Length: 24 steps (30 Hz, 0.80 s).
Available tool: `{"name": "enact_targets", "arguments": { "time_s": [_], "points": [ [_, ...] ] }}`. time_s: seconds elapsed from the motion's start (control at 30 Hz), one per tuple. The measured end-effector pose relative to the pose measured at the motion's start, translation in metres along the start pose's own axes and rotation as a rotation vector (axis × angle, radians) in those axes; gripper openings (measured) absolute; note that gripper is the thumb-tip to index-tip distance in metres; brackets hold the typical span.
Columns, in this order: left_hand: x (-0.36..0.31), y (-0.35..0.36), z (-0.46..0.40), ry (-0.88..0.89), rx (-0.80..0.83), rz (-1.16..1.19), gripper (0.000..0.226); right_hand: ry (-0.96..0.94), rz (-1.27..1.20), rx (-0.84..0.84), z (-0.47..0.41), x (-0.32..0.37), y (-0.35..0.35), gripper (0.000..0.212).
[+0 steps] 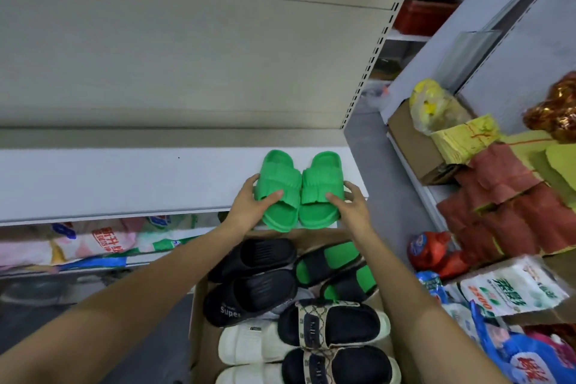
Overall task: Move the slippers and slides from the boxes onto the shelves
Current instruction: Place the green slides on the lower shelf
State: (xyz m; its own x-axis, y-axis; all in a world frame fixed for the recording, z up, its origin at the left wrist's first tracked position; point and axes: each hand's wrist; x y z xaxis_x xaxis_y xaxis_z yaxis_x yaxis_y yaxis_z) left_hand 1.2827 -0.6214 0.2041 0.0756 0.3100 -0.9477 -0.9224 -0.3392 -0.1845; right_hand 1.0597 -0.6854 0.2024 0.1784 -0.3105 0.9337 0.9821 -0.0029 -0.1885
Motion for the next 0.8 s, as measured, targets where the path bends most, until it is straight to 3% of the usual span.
{"name": "enact_targets", "arguments": {
  "time_s": [0.07,0.2,0.33,0.43,0.5,0.6,0.7,0.8],
  "points": [
    [0.002,0.008,-0.011,0.097,-0.033,-0.143,0.069,-0.084,0.102,-0.026,-0.012,-0.004,-0.004,0.057],
    [0.009,0.020,-0.024,0.198,-0.139,-0.376,0.070,-0.197,0.257,-0.052,-0.045,-0.032,-0.016,0.081],
    [0.010,0.028,-0.039,0.228,-0.182,-0.476,0.069,-0.278,0.368,-0.032,-0.043,-0.013,-0.018,0.056],
    [0.010,0.037,-0.045,0.243,-0.157,-0.382,0.072,-0.305,0.443,-0.003,-0.056,-0.010,-0.014,0.047],
    [0.010,0.043,-0.042,0.187,-0.046,-0.239,0.072,-0.266,0.458,-0.015,-0.069,-0.017,-0.013,0.052],
    [0.024,0.045,-0.044,0.218,0.012,-0.221,0.080,-0.237,0.423,-0.035,-0.079,-0.026,-0.013,0.055],
    [0.027,0.051,-0.048,0.267,-0.084,-0.266,0.061,-0.248,0.390,-0.013,-0.072,-0.012,-0.011,0.035],
    [0.017,0.062,-0.055,0.311,-0.176,-0.314,0.035,-0.226,0.376,0.021,-0.088,-0.006,-0.010,0.038]
  ]
}}
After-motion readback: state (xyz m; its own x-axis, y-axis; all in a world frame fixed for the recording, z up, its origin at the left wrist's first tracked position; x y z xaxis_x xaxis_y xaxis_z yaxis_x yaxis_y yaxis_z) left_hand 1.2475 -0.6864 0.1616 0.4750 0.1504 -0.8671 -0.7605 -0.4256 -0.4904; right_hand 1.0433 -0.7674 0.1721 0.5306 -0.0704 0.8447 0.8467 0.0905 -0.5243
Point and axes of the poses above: each hand's wrist, its own z-axis away from the middle knuckle, its own y-axis out of the palm, x = y × z, and after that the axes turned 5 degrees about -x, right-handed
